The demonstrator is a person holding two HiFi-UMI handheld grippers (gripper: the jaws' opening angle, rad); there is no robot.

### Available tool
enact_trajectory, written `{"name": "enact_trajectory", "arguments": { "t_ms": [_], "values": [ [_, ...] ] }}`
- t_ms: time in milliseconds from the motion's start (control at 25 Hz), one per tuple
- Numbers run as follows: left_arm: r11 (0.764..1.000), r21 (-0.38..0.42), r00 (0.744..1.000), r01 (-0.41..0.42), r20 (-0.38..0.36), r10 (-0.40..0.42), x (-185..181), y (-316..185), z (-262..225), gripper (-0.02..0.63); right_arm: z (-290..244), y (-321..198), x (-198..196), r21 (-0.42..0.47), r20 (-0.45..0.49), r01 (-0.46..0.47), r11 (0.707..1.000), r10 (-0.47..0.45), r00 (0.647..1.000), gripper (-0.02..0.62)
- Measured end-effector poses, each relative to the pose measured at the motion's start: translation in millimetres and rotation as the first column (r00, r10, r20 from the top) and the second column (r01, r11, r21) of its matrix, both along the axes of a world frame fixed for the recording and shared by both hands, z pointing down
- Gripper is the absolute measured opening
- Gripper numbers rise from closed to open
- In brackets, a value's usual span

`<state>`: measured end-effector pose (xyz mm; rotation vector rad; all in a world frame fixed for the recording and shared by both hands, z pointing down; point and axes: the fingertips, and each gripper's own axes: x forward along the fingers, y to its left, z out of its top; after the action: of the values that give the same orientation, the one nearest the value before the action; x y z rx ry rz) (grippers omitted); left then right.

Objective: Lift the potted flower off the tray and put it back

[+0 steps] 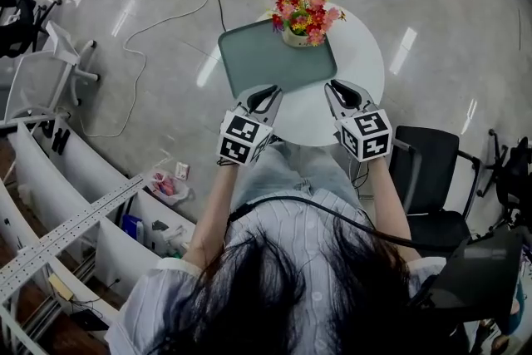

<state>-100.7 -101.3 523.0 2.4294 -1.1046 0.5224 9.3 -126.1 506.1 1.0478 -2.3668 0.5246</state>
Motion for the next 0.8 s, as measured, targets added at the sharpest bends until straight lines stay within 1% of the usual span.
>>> {"name": "enact_trajectory", "arguments": {
  "t_ms": [160, 320, 440, 640, 800],
  "values": [
    [1.000, -0.001, 0.998, 0.005, 0.056, -0.004, -1.2, -17.8, 13.9, 0.021, 12.9, -19.8, -0.7, -0.010, 0.012, 0.053, 0.999, -0.053, 0.999, 0.060],
    [0.999, -0.026, 0.992, -0.024, 0.122, 0.027, 6.5, -34.9, 31.8, 0.021, 28.9, -44.0, -2.7, -0.013, 0.004, 0.136, 0.991, -0.136, 0.991, 0.060],
    [0.999, -0.043, 0.990, -0.016, 0.142, 0.022, 10.7, -46.9, 43.8, 0.021, 45.7, -59.6, 0.9, -0.030, -0.011, 0.171, 0.985, -0.172, 0.985, 0.060],
    [0.996, -0.088, 0.984, 0.011, 0.176, 0.004, 7.5, -65.1, 72.7, 0.023, 76.9, -84.4, 7.6, -0.077, -0.030, 0.197, 0.977, -0.200, 0.979, 0.061],
    [0.995, -0.096, 0.979, 0.001, 0.205, 0.019, 8.8, -80.3, 91.4, 0.023, 100.0, -101.5, 9.0, -0.105, -0.043, 0.236, 0.966, -0.241, 0.969, 0.063]
  ]
}}
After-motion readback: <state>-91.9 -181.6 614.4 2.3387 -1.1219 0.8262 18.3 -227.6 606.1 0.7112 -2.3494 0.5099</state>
